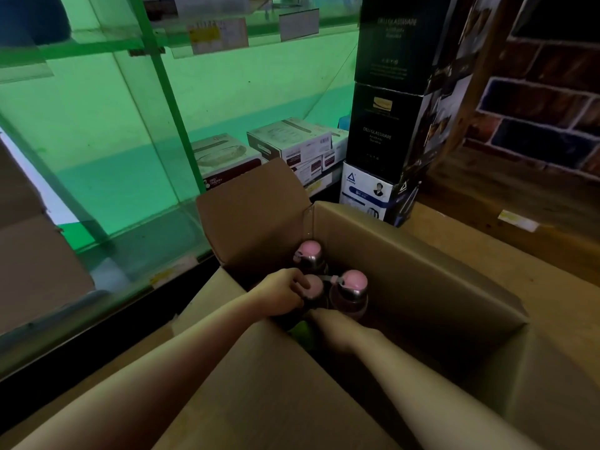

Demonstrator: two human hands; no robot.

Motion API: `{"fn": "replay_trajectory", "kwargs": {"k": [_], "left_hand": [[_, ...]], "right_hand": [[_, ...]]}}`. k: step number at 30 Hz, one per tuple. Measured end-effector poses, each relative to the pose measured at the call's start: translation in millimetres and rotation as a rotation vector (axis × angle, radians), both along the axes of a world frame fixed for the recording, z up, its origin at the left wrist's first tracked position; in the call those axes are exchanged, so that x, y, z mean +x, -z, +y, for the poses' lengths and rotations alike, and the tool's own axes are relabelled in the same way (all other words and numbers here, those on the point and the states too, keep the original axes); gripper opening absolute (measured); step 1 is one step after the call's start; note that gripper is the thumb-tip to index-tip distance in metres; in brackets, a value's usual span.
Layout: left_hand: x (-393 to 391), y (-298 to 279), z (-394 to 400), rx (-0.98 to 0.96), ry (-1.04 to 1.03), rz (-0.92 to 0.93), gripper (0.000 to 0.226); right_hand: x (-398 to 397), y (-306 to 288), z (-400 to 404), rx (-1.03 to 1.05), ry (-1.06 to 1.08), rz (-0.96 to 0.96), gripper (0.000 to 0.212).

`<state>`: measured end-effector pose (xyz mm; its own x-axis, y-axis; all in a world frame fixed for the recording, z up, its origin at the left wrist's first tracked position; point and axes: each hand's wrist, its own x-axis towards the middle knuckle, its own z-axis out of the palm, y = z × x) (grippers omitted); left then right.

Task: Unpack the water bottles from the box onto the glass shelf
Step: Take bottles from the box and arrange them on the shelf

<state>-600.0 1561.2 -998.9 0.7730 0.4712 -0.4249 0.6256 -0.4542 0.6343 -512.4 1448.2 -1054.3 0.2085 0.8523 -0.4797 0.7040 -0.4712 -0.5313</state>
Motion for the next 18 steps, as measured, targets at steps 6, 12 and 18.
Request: {"fn": "replay_trajectory", "kwargs": {"k": [6, 12, 18], "left_hand": [[-1.3, -0.2, 2.5, -0.065, -0.046, -0.045, 0.040], [-1.2, -11.3, -1.0, -0.250, -0.035, -0.094, 0.077], [0.7, -37.0, -7.1, -0.390, -0.010, -0.424, 0.088]], "right_hand": [[10.2, -5.9, -10.5, 0.097, 0.098, -0.058, 0.056], [41.0, -51.2, -21.5, 0.323, 0.479, 0.092, 0.050], [36.5, -120.0, -15.4, 0.733, 0.623, 0.216, 0.048]]}}
